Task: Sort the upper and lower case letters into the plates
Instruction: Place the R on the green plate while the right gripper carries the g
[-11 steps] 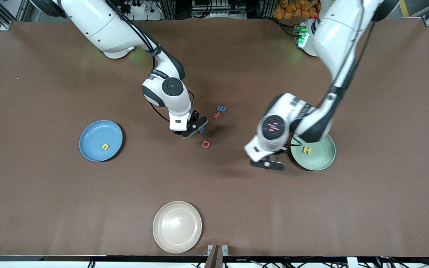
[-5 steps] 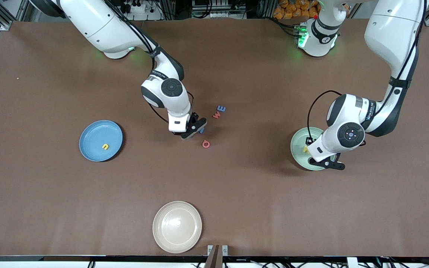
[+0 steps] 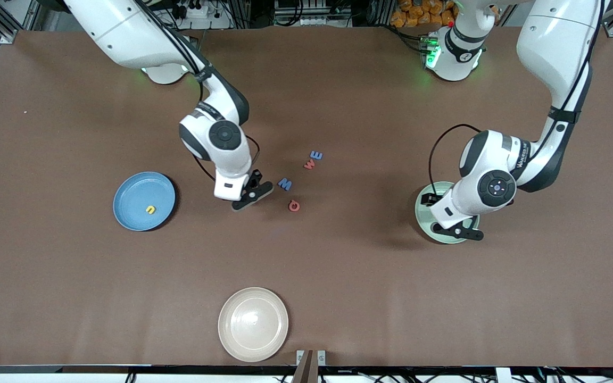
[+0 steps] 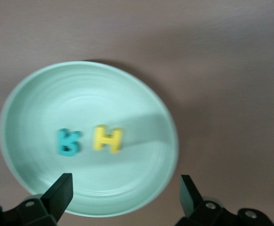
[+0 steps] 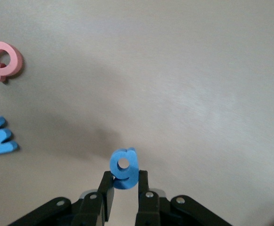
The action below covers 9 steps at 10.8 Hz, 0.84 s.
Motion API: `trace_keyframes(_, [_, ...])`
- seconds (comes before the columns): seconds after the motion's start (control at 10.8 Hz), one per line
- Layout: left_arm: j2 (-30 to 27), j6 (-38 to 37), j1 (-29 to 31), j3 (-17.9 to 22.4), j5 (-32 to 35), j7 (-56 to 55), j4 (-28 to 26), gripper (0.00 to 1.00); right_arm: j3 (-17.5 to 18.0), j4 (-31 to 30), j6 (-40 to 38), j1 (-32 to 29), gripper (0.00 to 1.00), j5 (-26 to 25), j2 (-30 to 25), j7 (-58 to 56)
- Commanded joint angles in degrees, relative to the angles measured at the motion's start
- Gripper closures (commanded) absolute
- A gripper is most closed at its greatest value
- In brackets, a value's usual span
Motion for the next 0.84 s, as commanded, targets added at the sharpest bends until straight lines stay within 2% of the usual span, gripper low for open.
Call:
trace_keyframes(0.0, [-0.71, 0.26, -3.20, -0.29, -2.34, -5.46, 1.29, 0.00, -3.12, -1.10, -7.93, -3.27, 1.00, 8.17, -6.46, -12.89])
trace_keyframes(0.28, [1.30, 2.19, -9.79, -0.29, -2.42, -13.37, 4.63, 0.00, -9.02, -0.66, -16.92, -6.34, 1.00, 9.07, -9.72, -22.33])
trace_keyframes(0.56, [4.55, 3.78, -17.96, -0.03, -1.37, -22.78, 9.11, 0.00, -14.73, -0.84, -21.49, -7.76, 1.00, 9.07, -9.82, -23.39])
trace_keyframes(0.74, [8.67, 4.13, -22.62, 0.33, 1.43, -27.70, 14.37, 0.00, -17.11, -1.28, -22.29, -8.28, 1.00, 9.07, -9.73, -24.01])
